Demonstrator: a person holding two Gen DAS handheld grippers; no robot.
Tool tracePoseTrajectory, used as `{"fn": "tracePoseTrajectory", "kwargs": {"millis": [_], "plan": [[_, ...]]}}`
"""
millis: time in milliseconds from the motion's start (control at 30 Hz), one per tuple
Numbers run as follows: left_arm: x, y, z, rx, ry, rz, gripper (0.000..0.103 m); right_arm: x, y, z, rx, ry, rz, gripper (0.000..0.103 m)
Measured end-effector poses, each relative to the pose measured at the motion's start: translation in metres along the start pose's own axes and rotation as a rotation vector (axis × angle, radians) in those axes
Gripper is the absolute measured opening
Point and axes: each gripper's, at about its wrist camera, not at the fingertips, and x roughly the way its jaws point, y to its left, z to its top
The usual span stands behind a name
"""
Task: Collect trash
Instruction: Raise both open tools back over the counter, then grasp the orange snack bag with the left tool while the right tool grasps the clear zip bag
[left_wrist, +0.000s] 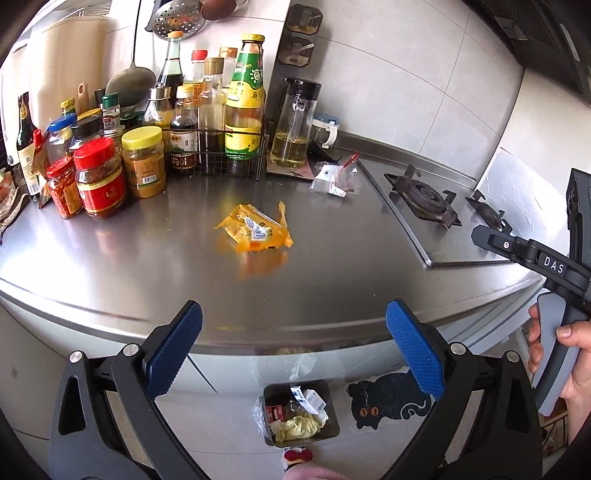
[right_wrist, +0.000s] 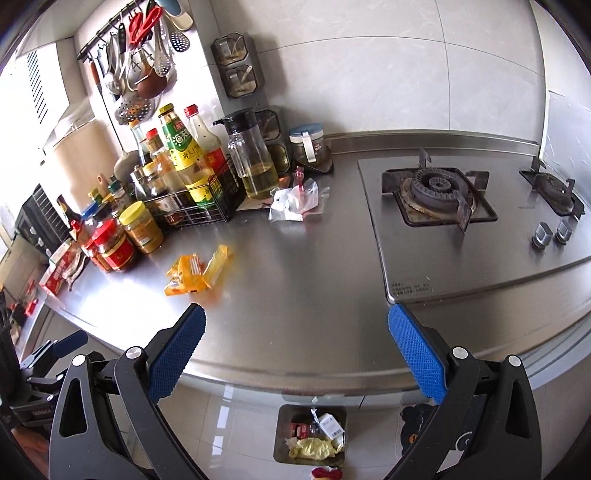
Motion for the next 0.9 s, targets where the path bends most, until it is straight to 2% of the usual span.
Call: {"fn": "tracePoseTrajectory", "kwargs": {"millis": [200, 433, 567, 667, 900], "plan": [[0.032, 0.014, 0.032, -0.028, 0.004, 0.027, 0.095, 0.05, 0.004, 0.032, -0.024, 0.042, 0.019, 0.1], [0.089, 0.03, 0.061, -0.079, 0.049, 0.06, 0.095, 0.115, -0.002, 0.073, -0.043, 0.077, 0.024, 0.1], [0.12, 0.04, 0.068, -0.107, 0.084, 0.098, 0.095, 0.15, -0.007, 0.091, -0.05, 0.099, 0.019, 0.1], [0.136, 0.045, 0.073, -0.125, 0.099, 0.099, 0.095, 0.174, -0.007, 0.101, -0.072, 0.115, 0.014, 0.1], [0.167, 0.041, 0.079, -0.108, 0.144, 0.117, 0.095, 0.232, -0.01, 0.121, -0.068, 0.166, 0.013, 0.1]]}}
